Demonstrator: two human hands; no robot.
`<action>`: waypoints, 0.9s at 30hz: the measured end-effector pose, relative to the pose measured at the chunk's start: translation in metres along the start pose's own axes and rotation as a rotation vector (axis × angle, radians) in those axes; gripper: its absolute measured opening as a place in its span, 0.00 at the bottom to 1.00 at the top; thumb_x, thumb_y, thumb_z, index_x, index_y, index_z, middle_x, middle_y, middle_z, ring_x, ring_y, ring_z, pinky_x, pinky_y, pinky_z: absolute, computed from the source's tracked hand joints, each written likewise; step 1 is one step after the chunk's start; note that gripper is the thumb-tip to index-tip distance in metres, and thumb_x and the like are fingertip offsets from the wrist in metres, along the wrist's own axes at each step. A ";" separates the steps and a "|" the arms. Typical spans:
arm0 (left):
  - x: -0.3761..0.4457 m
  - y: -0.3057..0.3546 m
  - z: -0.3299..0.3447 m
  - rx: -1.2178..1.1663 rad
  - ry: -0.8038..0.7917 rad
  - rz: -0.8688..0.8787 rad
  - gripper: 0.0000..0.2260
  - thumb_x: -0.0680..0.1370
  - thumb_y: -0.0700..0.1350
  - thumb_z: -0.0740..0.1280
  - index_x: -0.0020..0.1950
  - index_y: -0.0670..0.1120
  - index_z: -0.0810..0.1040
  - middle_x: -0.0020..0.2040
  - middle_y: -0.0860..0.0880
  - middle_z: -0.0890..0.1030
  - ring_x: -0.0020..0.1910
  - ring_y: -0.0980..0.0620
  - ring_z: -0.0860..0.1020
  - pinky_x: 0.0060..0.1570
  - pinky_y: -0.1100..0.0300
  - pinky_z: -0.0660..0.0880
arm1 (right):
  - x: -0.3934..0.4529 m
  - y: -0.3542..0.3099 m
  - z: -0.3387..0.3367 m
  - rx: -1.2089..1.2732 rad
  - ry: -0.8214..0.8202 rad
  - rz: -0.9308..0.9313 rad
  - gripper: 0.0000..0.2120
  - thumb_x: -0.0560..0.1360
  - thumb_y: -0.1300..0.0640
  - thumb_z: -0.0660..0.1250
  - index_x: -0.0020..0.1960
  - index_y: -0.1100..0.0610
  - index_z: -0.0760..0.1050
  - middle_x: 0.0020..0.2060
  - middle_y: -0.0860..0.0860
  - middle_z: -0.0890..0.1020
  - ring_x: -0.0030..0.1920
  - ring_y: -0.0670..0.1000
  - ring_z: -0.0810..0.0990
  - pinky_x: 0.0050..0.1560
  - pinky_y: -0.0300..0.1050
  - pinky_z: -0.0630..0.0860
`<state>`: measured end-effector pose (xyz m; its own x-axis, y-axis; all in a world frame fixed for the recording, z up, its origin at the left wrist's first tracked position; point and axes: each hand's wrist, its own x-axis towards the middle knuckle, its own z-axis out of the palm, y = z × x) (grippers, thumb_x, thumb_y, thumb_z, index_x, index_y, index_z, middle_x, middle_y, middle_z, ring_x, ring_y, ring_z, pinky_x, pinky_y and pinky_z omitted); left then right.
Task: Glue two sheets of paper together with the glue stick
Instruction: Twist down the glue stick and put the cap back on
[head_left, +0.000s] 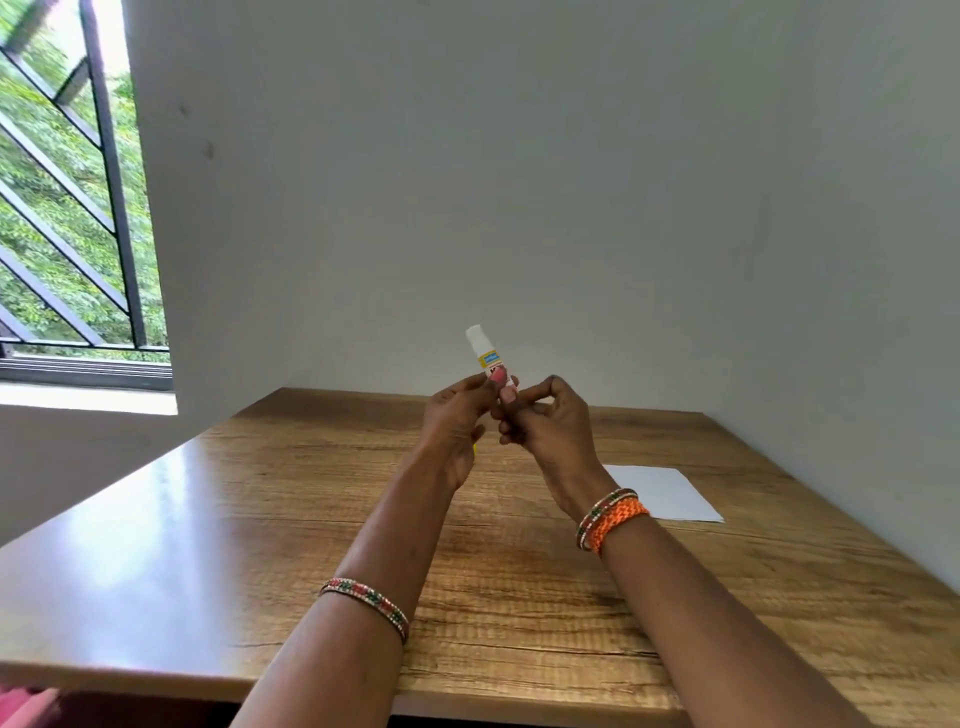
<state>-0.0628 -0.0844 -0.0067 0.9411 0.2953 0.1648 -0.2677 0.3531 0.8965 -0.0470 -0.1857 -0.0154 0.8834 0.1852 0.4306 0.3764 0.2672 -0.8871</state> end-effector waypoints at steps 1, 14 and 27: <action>-0.001 0.000 0.001 0.003 0.061 0.001 0.03 0.71 0.45 0.73 0.38 0.47 0.81 0.40 0.49 0.81 0.44 0.53 0.76 0.48 0.56 0.67 | 0.000 0.000 -0.002 -0.175 0.028 -0.110 0.11 0.73 0.61 0.70 0.40 0.58 0.67 0.34 0.59 0.81 0.30 0.50 0.77 0.31 0.42 0.76; -0.003 0.000 -0.003 -0.097 -0.302 -0.054 0.17 0.81 0.51 0.53 0.66 0.43 0.69 0.59 0.49 0.79 0.31 0.58 0.75 0.31 0.63 0.70 | -0.003 -0.001 0.002 0.171 -0.041 0.280 0.05 0.80 0.60 0.58 0.47 0.61 0.69 0.32 0.55 0.75 0.30 0.49 0.72 0.31 0.42 0.70; -0.004 -0.003 0.003 0.114 0.010 0.106 0.07 0.74 0.47 0.69 0.48 0.45 0.82 0.42 0.54 0.82 0.42 0.63 0.79 0.44 0.59 0.67 | 0.002 0.008 -0.003 -0.111 0.075 -0.006 0.10 0.72 0.64 0.70 0.41 0.56 0.69 0.40 0.58 0.81 0.39 0.50 0.80 0.37 0.40 0.75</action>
<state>-0.0656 -0.0894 -0.0087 0.9065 0.3344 0.2576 -0.3399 0.2164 0.9152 -0.0411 -0.1865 -0.0220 0.8979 0.1121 0.4256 0.4062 0.1611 -0.8995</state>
